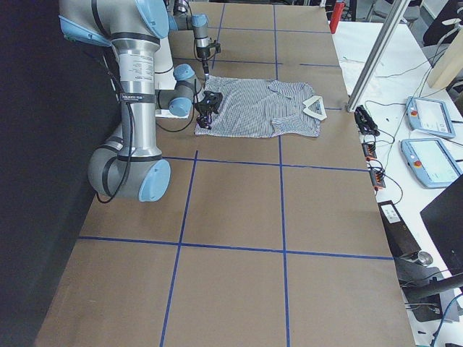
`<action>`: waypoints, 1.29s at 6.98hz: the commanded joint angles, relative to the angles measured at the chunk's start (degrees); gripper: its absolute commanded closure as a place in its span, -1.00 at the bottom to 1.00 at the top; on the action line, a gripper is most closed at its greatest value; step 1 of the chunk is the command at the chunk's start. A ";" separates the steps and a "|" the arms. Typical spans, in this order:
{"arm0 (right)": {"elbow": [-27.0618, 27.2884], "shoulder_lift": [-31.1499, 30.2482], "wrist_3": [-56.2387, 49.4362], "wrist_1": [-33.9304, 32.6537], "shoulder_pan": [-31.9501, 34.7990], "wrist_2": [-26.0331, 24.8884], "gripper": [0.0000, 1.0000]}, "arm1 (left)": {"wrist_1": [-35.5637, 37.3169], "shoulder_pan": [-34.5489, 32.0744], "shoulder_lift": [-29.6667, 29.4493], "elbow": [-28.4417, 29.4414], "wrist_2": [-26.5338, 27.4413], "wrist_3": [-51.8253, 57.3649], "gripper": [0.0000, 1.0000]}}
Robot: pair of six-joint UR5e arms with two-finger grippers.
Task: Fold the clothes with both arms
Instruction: 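Grasp the hem corners nearest the robot with both grippers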
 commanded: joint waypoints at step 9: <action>-0.44 -0.92 17.83 -8.67 -12.55 -10.71 -0.37 | -0.08 -1.19 -1.07 -0.36 0.00 -0.37 1.00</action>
